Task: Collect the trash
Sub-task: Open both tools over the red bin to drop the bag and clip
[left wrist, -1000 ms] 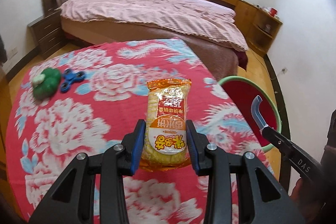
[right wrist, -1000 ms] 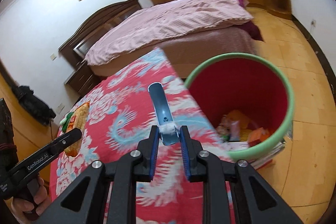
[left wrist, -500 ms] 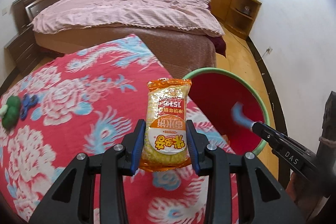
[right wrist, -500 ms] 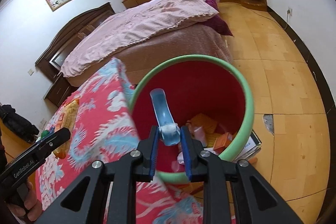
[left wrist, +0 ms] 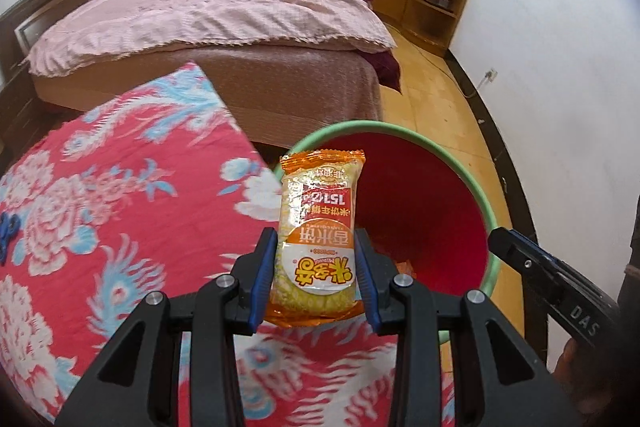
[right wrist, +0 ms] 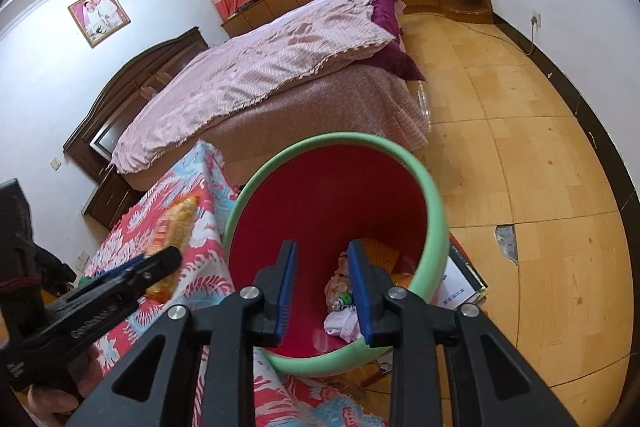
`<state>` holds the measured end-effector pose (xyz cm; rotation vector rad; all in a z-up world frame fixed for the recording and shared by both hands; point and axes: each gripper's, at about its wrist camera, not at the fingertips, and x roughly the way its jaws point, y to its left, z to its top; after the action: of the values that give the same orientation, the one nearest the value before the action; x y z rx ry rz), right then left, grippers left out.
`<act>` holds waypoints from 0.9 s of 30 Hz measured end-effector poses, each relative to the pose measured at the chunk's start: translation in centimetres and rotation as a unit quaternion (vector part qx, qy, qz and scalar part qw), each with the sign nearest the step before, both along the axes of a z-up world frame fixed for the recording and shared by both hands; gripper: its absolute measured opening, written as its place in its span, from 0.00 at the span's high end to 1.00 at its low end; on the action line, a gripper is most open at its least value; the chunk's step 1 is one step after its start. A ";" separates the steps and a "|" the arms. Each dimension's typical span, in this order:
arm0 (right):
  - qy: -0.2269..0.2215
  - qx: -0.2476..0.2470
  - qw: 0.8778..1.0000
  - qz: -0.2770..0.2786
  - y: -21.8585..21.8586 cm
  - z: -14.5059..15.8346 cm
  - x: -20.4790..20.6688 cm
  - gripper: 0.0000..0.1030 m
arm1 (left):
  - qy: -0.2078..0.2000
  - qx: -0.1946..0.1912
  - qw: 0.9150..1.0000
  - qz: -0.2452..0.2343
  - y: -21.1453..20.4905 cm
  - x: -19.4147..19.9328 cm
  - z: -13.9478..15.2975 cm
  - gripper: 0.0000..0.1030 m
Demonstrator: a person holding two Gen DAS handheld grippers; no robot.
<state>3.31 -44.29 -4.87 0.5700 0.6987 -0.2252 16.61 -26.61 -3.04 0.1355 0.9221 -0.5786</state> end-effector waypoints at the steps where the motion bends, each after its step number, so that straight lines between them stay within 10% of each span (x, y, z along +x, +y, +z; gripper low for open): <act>1: -0.001 0.000 1.000 -0.002 -0.1 0.1 -0.1 0.70 | 0.003 -0.002 1.000 -0.008 -0.6 0.0 -0.2 0.62; 27: -0.008 -0.014 1.000 0.006 3.1 2.1 -2.1 0.23 | -0.025 0.000 0.998 0.062 5.6 -2.8 2.7 0.47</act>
<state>1.23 -41.22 -2.79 0.5396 0.6830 -0.2184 13.82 -20.98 -0.37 0.0925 0.8763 -0.4589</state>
